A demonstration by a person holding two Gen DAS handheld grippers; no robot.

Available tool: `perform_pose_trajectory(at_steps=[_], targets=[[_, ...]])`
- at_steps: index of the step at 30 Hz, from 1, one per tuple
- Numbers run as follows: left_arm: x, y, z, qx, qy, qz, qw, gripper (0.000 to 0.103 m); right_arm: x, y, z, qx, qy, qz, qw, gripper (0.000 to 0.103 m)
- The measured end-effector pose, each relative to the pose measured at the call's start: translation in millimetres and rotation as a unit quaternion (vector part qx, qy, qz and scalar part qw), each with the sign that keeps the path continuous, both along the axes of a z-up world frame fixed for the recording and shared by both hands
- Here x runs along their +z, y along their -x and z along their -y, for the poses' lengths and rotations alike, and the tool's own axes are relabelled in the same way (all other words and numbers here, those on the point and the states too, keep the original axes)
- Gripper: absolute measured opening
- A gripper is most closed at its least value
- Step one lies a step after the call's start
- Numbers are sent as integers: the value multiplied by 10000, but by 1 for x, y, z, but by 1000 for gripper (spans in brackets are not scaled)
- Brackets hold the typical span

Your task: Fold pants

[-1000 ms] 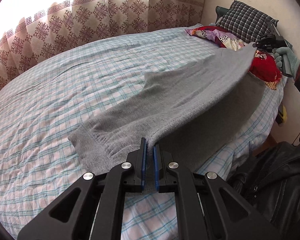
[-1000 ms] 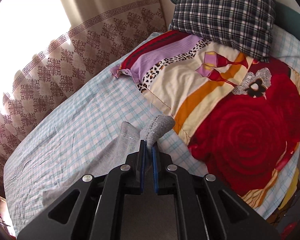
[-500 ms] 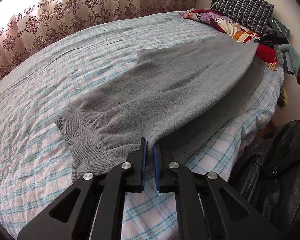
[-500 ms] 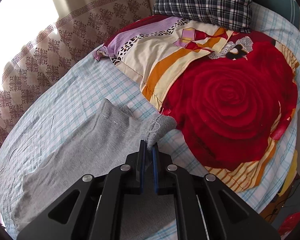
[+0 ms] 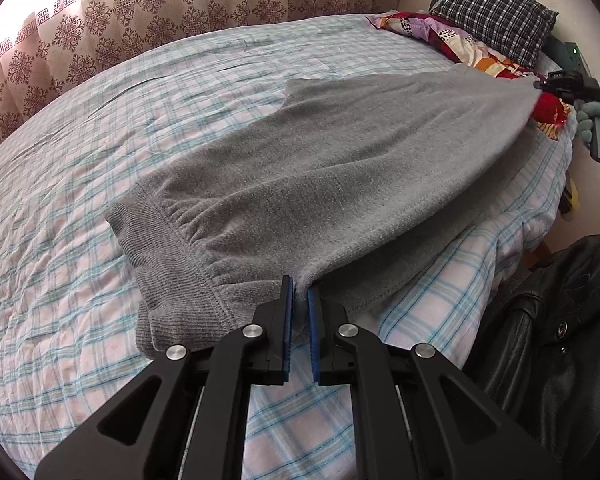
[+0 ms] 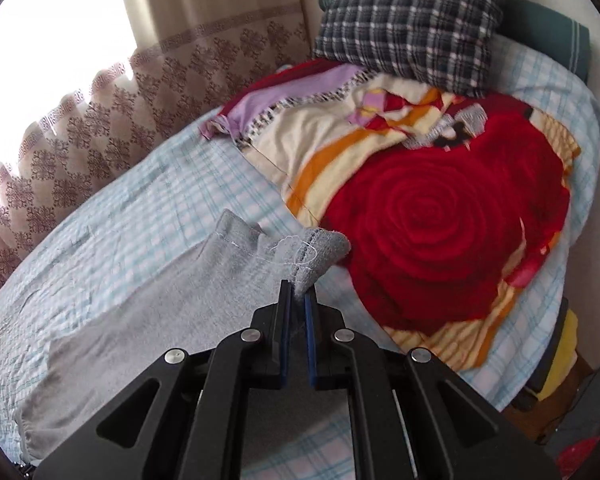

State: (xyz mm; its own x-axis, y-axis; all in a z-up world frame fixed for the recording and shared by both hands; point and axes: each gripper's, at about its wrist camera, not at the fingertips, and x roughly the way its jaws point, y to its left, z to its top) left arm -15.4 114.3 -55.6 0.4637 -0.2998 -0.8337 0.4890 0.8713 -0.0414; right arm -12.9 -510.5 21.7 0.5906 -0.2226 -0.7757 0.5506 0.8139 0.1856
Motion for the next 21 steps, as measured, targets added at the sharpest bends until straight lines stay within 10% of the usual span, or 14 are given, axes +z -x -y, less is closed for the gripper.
perform_pose_trajectory(at_steps=[6,15,21], targets=[[-1,0,3,-102,-194,-12,9998,10,-57,16,13,-172,-197,-284,9993,5],[-5,1,7,-155,-389,-32,9991,10,-50,19,10,-86,-63,-281,9995,6],[-11,4,5,-161,-383,-59,9991,10,-52,25,13,-330,357,-438,9979,48]])
